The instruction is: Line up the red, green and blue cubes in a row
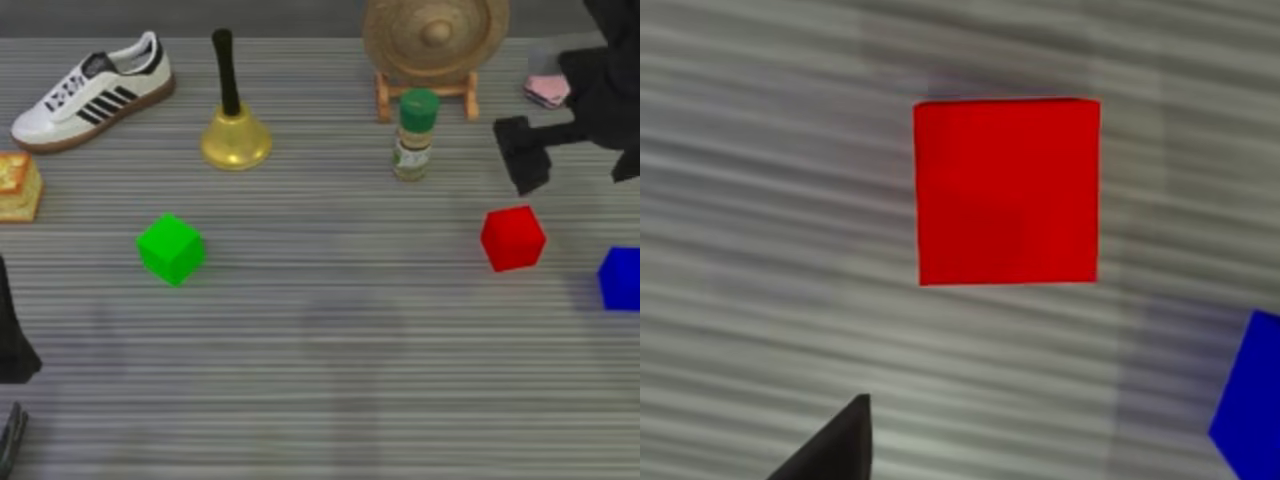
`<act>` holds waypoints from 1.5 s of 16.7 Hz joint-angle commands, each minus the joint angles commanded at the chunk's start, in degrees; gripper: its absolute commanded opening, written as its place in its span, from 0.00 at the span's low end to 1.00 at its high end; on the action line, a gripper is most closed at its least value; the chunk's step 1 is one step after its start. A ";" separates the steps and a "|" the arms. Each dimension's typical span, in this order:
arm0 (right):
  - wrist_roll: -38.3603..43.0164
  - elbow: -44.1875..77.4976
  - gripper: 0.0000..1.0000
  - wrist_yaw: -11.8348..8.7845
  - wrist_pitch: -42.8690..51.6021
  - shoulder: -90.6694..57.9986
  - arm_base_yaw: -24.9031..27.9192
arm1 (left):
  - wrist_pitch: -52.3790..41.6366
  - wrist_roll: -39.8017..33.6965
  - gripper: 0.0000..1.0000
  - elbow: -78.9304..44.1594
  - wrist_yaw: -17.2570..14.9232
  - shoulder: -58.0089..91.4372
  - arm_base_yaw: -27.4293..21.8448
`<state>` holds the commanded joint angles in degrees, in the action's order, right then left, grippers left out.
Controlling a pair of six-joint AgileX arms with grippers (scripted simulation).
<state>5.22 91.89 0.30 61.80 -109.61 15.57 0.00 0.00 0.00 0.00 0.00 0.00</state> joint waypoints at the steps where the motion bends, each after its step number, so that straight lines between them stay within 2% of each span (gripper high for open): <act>1: 0.20 3.55 1.00 -0.02 2.14 -4.02 0.58 | 0.00 0.00 1.00 0.00 0.00 0.00 0.00; 6: 0.81 14.96 1.00 -0.11 8.71 -16.25 2.45 | 0.00 0.00 1.00 0.00 0.00 0.00 0.00; 13: 0.81 15.71 1.00 -0.12 8.97 -17.18 2.32 | 0.00 0.00 1.00 0.00 0.00 0.00 0.00; 21: 0.97 5.03 1.00 -0.07 -6.65 -21.81 2.67 | 0.00 0.00 1.00 0.00 0.00 0.00 0.00; 25: 1.02 3.77 1.00 -0.07 -8.22 -22.46 2.71 | 0.00 0.00 1.00 0.00 0.00 0.00 0.00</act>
<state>6.24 95.66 0.24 53.58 -132.07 18.28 0.00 0.00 0.00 0.00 0.00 0.00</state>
